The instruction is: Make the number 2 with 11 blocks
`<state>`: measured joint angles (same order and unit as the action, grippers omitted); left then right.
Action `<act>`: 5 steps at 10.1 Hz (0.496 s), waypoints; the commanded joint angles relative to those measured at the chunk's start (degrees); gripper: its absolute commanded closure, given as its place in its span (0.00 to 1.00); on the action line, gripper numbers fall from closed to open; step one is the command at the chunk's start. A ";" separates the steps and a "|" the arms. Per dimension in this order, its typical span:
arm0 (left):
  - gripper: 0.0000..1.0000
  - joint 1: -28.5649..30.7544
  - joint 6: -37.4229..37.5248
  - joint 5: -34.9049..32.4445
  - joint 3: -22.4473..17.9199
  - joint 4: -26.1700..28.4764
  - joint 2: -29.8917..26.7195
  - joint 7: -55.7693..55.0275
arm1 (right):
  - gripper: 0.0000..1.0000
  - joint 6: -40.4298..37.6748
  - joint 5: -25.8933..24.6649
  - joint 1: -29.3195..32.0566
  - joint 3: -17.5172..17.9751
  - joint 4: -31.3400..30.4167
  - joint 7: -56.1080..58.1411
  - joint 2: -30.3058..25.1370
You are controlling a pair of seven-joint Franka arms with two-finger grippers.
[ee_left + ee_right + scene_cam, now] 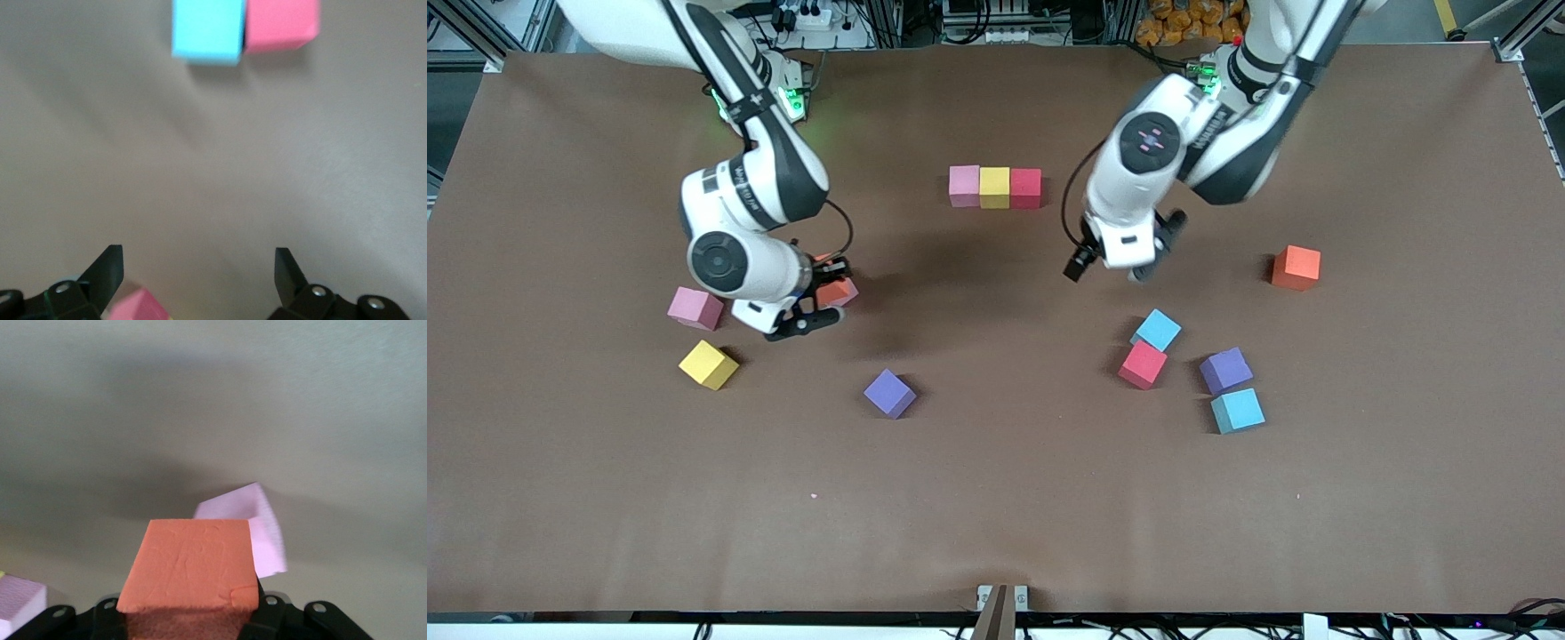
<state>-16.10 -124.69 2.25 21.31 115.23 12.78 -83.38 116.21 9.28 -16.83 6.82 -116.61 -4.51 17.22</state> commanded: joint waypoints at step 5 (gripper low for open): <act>0.00 8.02 2.34 -6.70 -0.12 -11.69 11.46 46.94 | 0.94 -0.54 9.25 -15.13 -0.14 9.27 -21.38 7.10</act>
<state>-7.16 -124.04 -0.59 20.70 107.32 20.74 -42.14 116.33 16.73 -28.99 6.95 -112.61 -20.42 20.25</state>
